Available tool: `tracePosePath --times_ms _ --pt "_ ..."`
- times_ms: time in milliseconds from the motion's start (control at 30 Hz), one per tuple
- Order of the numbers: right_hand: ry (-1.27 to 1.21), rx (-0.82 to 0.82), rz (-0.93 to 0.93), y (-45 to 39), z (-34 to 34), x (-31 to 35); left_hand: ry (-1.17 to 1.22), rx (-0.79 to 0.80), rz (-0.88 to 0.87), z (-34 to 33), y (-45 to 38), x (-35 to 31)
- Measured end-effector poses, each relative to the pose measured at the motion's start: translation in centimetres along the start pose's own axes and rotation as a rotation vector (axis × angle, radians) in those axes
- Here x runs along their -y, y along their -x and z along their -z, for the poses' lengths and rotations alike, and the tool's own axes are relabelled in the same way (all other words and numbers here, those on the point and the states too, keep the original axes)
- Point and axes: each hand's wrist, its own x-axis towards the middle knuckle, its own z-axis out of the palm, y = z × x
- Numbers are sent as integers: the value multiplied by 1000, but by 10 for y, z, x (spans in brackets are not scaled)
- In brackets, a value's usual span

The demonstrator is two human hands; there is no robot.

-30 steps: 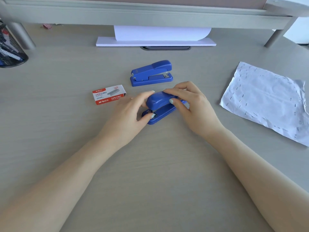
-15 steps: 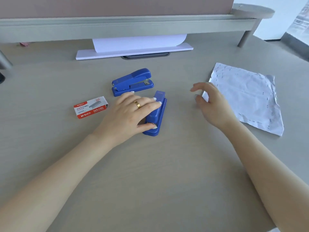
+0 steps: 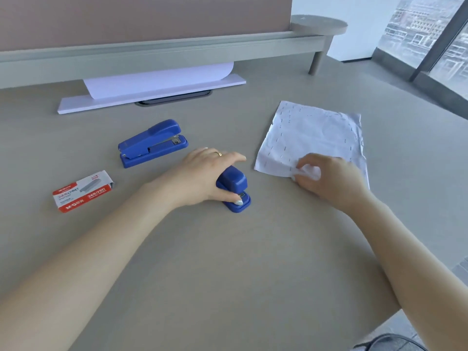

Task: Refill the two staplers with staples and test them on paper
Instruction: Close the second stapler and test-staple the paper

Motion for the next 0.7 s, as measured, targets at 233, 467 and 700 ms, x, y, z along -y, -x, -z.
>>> tracePosePath --times_ms 233,467,700 --pt "-52 -154 212 13 -7 14 -26 -283 246 -14 19 -12" --pt "-53 -200 596 29 -25 36 221 -176 307 -7 47 7" --pt "-119 -378 456 34 -28 54 70 -345 341 -20 49 7"
